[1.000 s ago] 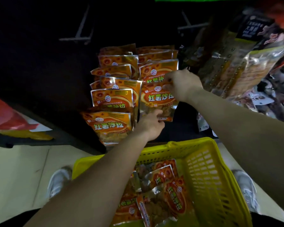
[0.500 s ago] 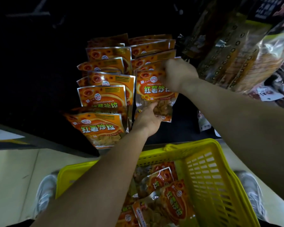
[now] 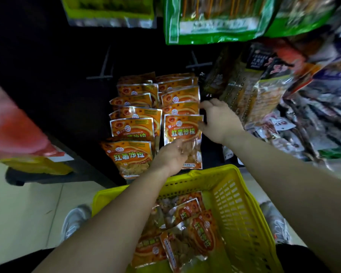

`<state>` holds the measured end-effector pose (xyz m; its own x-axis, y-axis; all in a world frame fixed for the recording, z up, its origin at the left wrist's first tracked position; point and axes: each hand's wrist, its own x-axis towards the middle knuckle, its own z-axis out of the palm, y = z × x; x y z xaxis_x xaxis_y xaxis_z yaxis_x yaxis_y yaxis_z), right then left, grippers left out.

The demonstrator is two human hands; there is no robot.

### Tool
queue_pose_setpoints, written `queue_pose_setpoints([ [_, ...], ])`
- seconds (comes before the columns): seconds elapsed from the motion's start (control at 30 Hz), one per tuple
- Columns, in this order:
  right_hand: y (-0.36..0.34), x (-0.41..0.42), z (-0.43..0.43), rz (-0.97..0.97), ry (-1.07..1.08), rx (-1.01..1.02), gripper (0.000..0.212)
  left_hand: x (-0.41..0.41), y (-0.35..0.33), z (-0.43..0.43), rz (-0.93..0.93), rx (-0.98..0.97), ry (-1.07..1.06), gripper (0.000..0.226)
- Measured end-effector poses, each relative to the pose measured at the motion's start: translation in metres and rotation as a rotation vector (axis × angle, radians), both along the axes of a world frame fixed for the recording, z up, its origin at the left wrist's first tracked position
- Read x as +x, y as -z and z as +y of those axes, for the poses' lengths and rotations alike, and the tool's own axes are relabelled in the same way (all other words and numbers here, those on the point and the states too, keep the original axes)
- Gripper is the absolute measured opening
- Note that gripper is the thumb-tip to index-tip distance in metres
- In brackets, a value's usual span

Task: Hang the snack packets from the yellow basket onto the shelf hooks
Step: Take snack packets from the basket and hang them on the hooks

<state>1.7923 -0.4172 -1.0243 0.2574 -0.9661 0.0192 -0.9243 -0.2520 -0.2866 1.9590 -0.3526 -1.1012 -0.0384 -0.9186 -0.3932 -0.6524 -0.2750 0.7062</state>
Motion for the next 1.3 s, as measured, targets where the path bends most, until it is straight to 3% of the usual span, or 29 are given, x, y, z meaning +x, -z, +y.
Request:
queue_pose_setpoints([
  [0.23, -0.002, -0.026, 0.102, -0.001, 0.065, 0.105, 0.041, 0.022, -0.017, 0.081, -0.125, -0.008, 0.095, 0.043],
  [0.57, 0.104, -0.039, 0.193, 0.053, 0.118, 0.488, 0.048, 0.043, 0.055, 0.162, -0.303, 0.156, 0.119, 0.045],
  [0.7, 0.157, -0.035, 0.201, 0.059, 0.156, 0.656, 0.054, 0.045, 0.092, 0.169, -0.334, 0.133, 0.182, 0.037],
  [0.83, 0.204, -0.030, 0.201, 0.077, 0.206, 0.679, 0.062, 0.042, 0.125, 0.166, -0.419, 0.101, 0.276, 0.040],
  [1.0, 0.242, -0.030, 0.203, -0.020, 0.354, 0.759, 0.055, 0.027, 0.149, 0.155, -0.420, -0.085, 0.257, 0.036],
  [1.17, 0.255, -0.042, 0.211, -0.074, 0.439, 0.761, 0.038, 0.005, 0.163, 0.144, -0.322, 0.117, 0.345, 0.072],
  [1.3, 0.254, -0.044, 0.216, -0.071, 0.372, 0.763, 0.031, -0.004, 0.165, 0.147, -0.354, 0.091, 0.345, 0.077],
])
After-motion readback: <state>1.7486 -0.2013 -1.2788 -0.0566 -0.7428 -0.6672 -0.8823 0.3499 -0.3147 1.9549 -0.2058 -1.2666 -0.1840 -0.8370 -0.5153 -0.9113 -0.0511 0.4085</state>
